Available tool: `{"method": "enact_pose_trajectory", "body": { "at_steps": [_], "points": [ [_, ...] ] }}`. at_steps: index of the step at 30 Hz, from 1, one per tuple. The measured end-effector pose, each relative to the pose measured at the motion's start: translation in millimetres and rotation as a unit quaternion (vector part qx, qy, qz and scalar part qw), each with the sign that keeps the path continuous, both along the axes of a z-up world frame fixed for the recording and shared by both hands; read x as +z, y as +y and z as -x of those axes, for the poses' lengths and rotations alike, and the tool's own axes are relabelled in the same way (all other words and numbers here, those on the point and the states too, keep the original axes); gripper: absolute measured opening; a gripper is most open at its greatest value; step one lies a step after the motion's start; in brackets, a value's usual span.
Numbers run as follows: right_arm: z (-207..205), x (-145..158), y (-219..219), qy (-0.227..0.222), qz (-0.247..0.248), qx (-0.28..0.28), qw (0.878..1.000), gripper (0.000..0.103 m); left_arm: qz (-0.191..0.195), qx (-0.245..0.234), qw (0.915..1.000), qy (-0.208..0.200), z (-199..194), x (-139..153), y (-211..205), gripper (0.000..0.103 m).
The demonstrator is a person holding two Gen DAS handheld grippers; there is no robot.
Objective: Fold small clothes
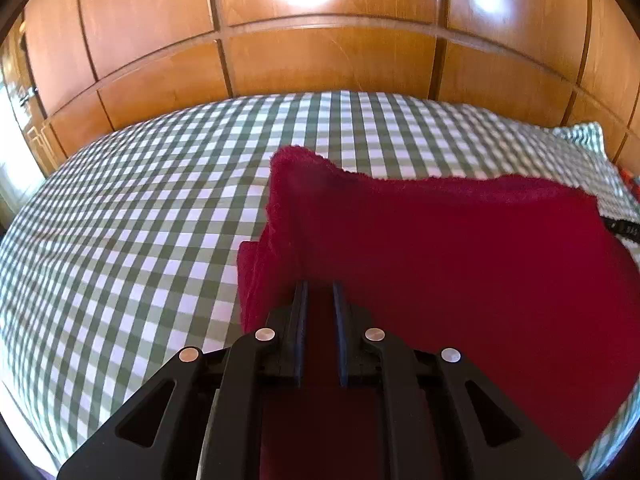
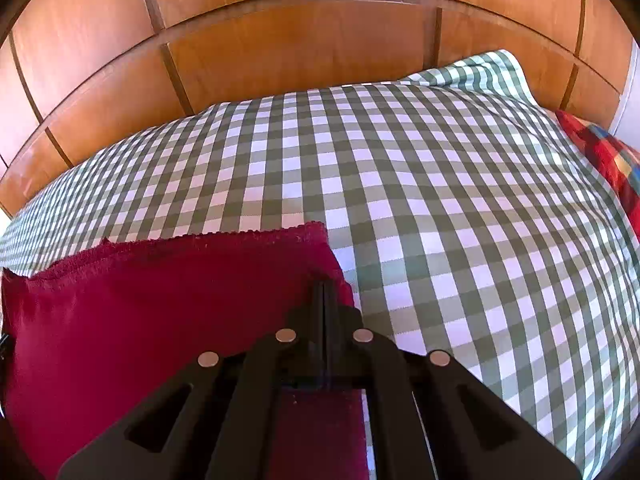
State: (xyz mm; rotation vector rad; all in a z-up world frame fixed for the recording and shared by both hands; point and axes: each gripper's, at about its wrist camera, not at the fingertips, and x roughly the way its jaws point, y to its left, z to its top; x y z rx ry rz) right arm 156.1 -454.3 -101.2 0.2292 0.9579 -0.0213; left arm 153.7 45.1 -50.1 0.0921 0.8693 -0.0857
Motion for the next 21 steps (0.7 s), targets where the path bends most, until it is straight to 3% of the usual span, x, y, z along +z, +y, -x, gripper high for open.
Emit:
{"method": "enact_pose_trajectory", "body": {
  "at_steps": [1, 4, 5, 6, 7, 10, 13, 17, 21],
  "points": [
    [2, 2, -3, -0.001, -0.006, 0.001, 1.0, 0.0, 0.003, 0.002, 1.0, -0.007, 4, 4, 1, 0.02],
    [18, 13, -11, -0.015, -0.027, 0.02, 0.999, 0.005, 0.012, 0.002, 0.9995, -0.028, 19, 17, 4, 0.028],
    [26, 16, -14, -0.019, -0.035, 0.029, 0.999, 0.017, 0.011, 0.002, 0.9994, -0.033, 22, 20, 4, 0.028],
    [31, 18, -15, -0.02, -0.04, 0.032, 0.998, 0.047, 0.012, 0.001, 0.9992, -0.038, 27, 23, 4, 0.028],
    [39, 20, -19, -0.024, -0.045, 0.032, 0.998, 0.065, 0.015, -0.001, 0.999, -0.042, 31, 26, 3, 0.028],
    [58, 22, -30, -0.021, -0.062, 0.039, 0.997, 0.063, 0.027, -0.004, 0.9985, -0.048, 41, 33, 2, 0.028],
    [73, 15, -41, 0.001, -0.114, 0.051, 0.992, 0.063, 0.035, -0.007, 0.998, -0.052, 51, 38, 0, 0.028],
    [91, -6, -48, 0.045, -0.195, 0.083, 0.976, 0.065, 0.04, -0.012, 0.9977, -0.054, 60, 40, -4, 0.028],
    [101, -17, -53, 0.051, -0.257, 0.087, 0.961, 0.067, 0.045, -0.013, 0.9976, -0.051, 69, 40, -7, 0.028]
  ]
}}
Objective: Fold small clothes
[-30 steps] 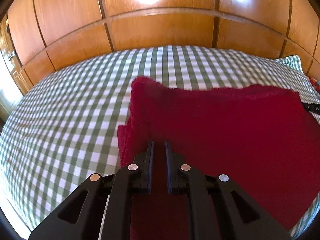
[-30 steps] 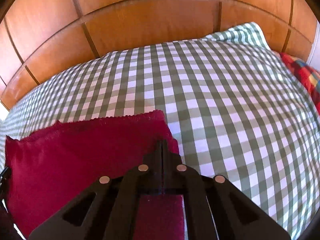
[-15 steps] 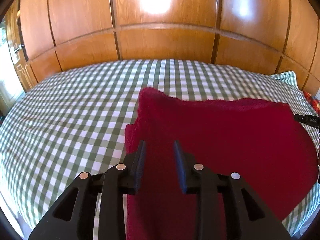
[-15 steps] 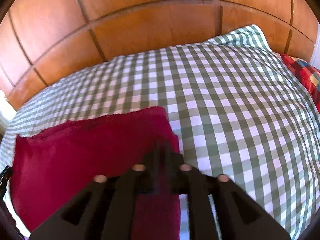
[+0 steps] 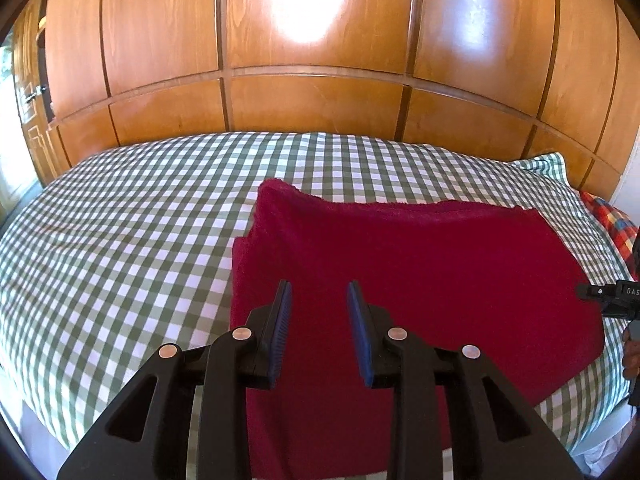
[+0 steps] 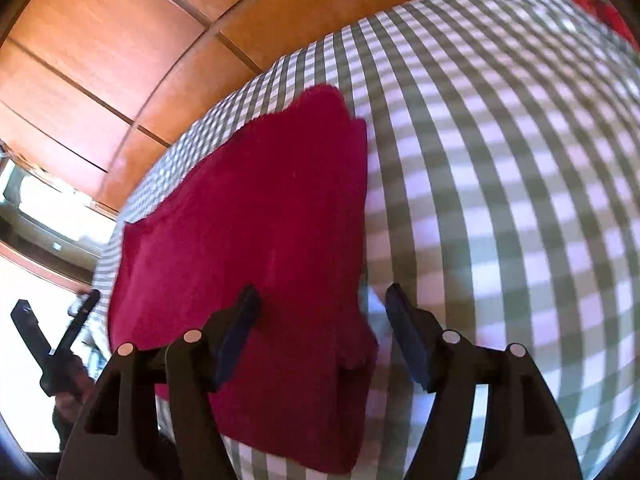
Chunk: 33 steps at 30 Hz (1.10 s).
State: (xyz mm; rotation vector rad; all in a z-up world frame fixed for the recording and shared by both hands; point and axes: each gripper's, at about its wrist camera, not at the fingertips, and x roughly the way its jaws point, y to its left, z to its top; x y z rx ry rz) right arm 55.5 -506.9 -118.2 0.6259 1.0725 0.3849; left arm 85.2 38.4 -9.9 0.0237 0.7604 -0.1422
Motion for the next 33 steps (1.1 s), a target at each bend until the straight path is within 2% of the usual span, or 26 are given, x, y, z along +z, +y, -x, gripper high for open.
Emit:
{"method": "enact_pose_trajectory", "body": {
  "at_steps": [2, 6, 10, 14, 17, 20, 25, 29, 30, 31, 32, 33],
  "points": [
    [1, -4, -2, 0.007, -0.036, 0.005, 0.999, 0.068, 0.002, 0.0, 1.0, 0.004, 3, -2, -1, 0.028],
    [1, -8, -1, 0.007, -0.071, 0.014, 0.997, 0.069, 0.013, -0.001, 0.9996, 0.024, 9, -12, -1, 0.028],
    [1, -9, -2, 0.002, -0.09, 0.016, 0.996, 0.07, 0.027, -0.003, 0.9984, 0.05, 12, -24, -1, 0.028],
    [1, -13, -10, 0.003, -0.117, 0.008, 0.993, 0.07, 0.033, -0.006, 0.9978, 0.057, 14, -29, 2, 0.028],
    [1, -15, -18, -0.001, -0.128, 0.003, 0.992, 0.07, 0.049, 0.001, 0.9952, 0.084, 9, -40, 8, 0.028],
    [-2, -16, -21, -0.006, -0.132, -0.001, 0.991, 0.068, 0.053, 0.001, 0.9948, 0.087, 7, -39, 8, 0.028],
    [-4, -18, -18, -0.008, -0.114, 0.0, 0.993, 0.047, 0.068, 0.0, 0.9954, 0.067, 10, -27, 13, 0.028],
    [-5, -23, -19, -0.01, -0.11, 0.001, 0.994, 0.041, 0.082, 0.016, 0.9938, 0.073, 8, -27, 26, 0.028],
    [-4, -23, -19, -0.012, -0.103, 0.003, 0.995, 0.039, 0.073, 0.022, 0.9943, 0.074, 7, -27, 27, 0.025],
    [-3, -22, -17, -0.014, -0.094, 0.005, 0.995, 0.037, 0.056, 0.032, 0.995, 0.076, 6, -29, 28, 0.017],
    [-2, -22, -16, -0.015, -0.087, 0.006, 0.996, 0.036, 0.046, 0.041, 0.9947, 0.082, 4, -31, 30, 0.016],
    [-2, -21, -13, -0.016, -0.079, 0.007, 0.997, 0.034, 0.059, 0.045, 0.9936, 0.086, 3, -31, 34, 0.016]
  ]
}}
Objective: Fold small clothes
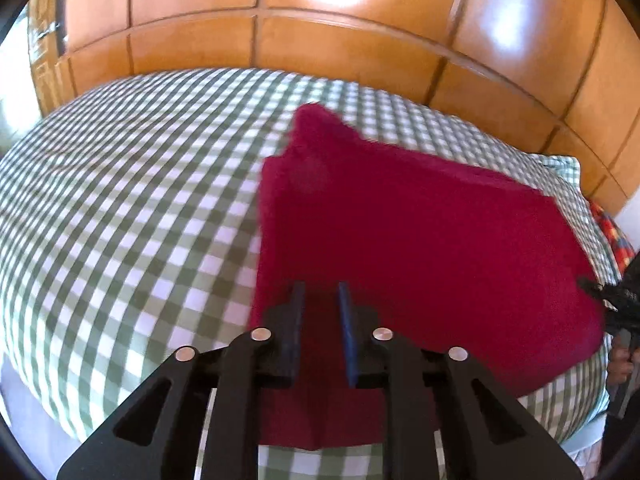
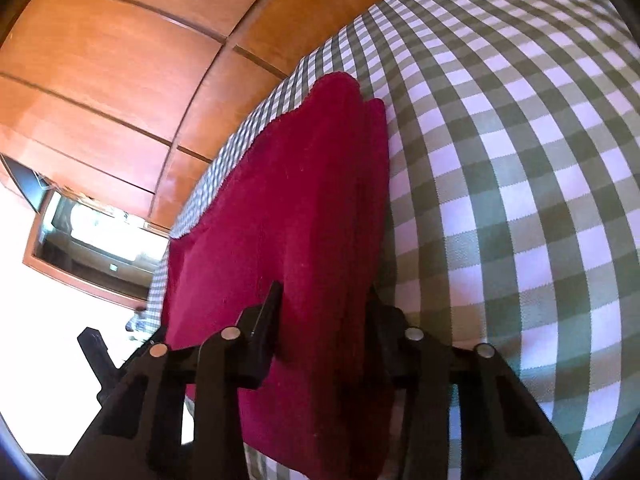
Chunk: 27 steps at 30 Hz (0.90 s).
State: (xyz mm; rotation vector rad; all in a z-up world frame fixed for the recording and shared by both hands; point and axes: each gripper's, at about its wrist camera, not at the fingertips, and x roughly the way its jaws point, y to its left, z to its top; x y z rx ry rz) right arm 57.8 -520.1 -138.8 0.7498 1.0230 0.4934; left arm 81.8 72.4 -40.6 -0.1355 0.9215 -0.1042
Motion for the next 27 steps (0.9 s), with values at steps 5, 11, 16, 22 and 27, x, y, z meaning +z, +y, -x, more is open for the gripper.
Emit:
{"method": "enact_pose_trajectory", "body": {
  "at_steps": [5, 11, 16, 22, 27],
  "points": [
    [0, 3, 12, -0.003, 0.025, 0.0, 1.0, 0.032, -0.04, 0.027, 0.9988, -0.005, -6, 5, 10, 0.01],
    [0, 2, 16, 0.002, 0.018, -0.001, 1.0, 0.032, 0.029, 0.029, 0.9989, -0.023, 1, 11, 23, 0.009],
    [-1, 6, 15, 0.004, 0.023, 0.0, 1.0, 0.032, 0.008, -0.005, 0.9987, -0.05, 6, 20, 10, 0.009],
    [-2, 9, 17, 0.006, 0.028, -0.003, 1.0, 0.031, -0.019, -0.027, 0.999, -0.029, 5, 8, -8, 0.009],
    [-2, 14, 22, 0.004, 0.041, -0.002, 0.999, 0.031, -0.047, -0.022, 0.9984, -0.024, 3, 5, -19, 0.009]
  ]
}}
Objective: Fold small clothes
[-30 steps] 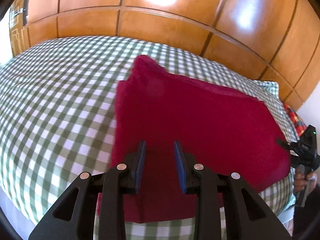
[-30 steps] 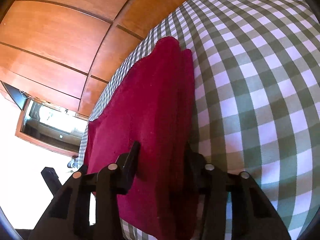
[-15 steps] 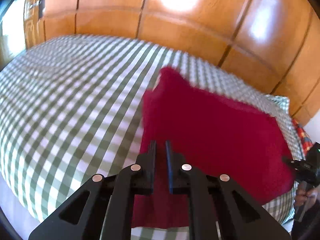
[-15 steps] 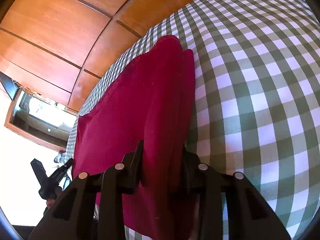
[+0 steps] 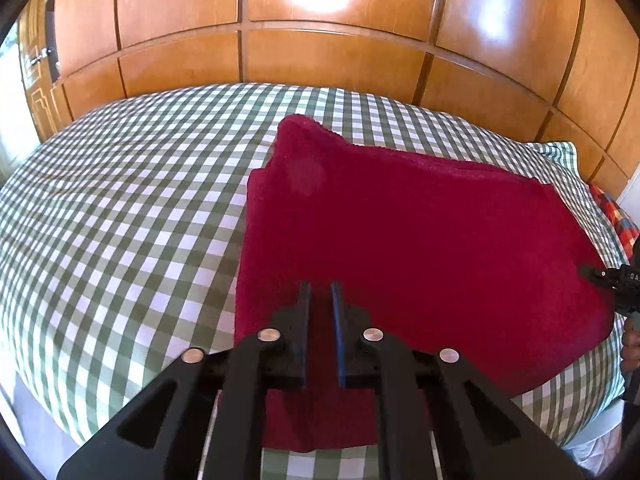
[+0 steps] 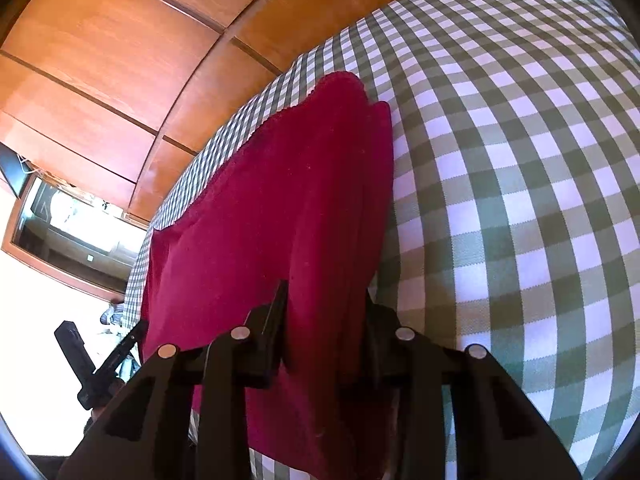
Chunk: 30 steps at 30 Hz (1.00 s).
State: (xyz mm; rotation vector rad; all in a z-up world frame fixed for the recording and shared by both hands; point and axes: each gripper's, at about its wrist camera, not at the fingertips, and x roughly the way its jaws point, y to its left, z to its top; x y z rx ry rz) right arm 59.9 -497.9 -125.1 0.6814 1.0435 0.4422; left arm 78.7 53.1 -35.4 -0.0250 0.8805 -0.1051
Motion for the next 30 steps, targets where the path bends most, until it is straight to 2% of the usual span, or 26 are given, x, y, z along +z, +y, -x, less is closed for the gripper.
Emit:
{"method": "enact_pose_trajectory", "body": {
  "at_steps": [6, 17, 23, 30],
  "points": [
    [-1, 1, 8, 0.007, 0.012, -0.006, 1.0, 0.031, -0.015, -0.008, 0.9997, -0.017, 6, 4, -7, 0.009],
    [-5, 12, 26, 0.013, 0.042, -0.011, 0.999, 0.029, -0.003, -0.017, 0.9998, -0.012, 5, -3, -4, 0.009],
    [-5, 60, 55, -0.025, 0.042, 0.01, 0.999, 0.025, 0.012, -0.019, 0.9997, 0.014, -3, -17, -1, 0.009],
    [-10, 103, 105, -0.055, 0.048, 0.048, 0.996, 0.025, 0.049, -0.021, 0.9982, 0.025, -4, -15, 10, 0.009]
  ]
}}
